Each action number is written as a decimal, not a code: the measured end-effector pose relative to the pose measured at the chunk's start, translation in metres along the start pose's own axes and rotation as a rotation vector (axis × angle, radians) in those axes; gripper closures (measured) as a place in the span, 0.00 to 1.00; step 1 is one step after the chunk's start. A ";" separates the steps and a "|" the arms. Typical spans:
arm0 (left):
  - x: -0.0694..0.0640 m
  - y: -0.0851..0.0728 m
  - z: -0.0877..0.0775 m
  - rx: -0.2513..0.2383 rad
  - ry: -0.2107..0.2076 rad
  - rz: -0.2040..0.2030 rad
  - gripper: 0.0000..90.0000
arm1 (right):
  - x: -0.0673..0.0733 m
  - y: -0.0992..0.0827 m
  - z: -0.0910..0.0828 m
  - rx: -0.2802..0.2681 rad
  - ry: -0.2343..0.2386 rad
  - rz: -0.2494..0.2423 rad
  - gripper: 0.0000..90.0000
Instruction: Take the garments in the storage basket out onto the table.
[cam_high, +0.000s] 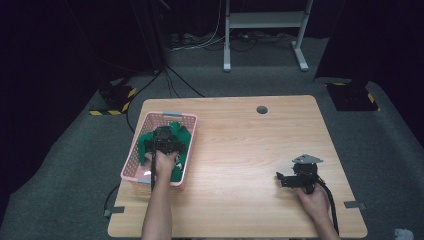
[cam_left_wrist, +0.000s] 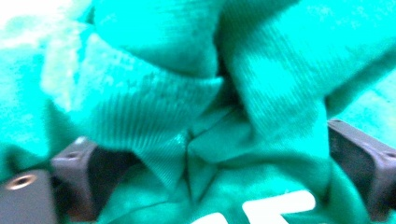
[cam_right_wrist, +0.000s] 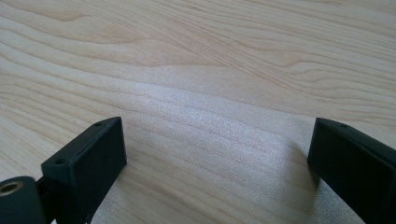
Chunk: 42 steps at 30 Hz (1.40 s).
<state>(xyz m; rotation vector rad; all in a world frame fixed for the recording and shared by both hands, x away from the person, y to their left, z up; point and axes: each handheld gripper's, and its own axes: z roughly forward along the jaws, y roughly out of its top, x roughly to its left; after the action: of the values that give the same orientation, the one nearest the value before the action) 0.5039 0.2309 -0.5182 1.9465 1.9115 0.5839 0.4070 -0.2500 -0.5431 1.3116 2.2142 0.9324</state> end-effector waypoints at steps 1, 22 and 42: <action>0.000 0.000 -0.001 -0.004 0.006 -0.003 0.16 | 0.000 0.000 0.000 0.000 0.000 0.001 0.05; 0.002 0.002 -0.009 -0.024 0.044 0.007 0.72 | 0.000 0.000 0.000 0.002 -0.003 0.006 0.05; 0.007 0.007 -0.021 -0.028 -0.080 -0.031 0.82 | -0.001 0.000 0.000 0.003 -0.005 0.006 0.05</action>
<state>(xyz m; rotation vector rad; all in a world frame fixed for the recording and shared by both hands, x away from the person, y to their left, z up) 0.4992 0.2372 -0.4959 1.8906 1.8714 0.5139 0.4075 -0.2505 -0.5430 1.3206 2.2095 0.9274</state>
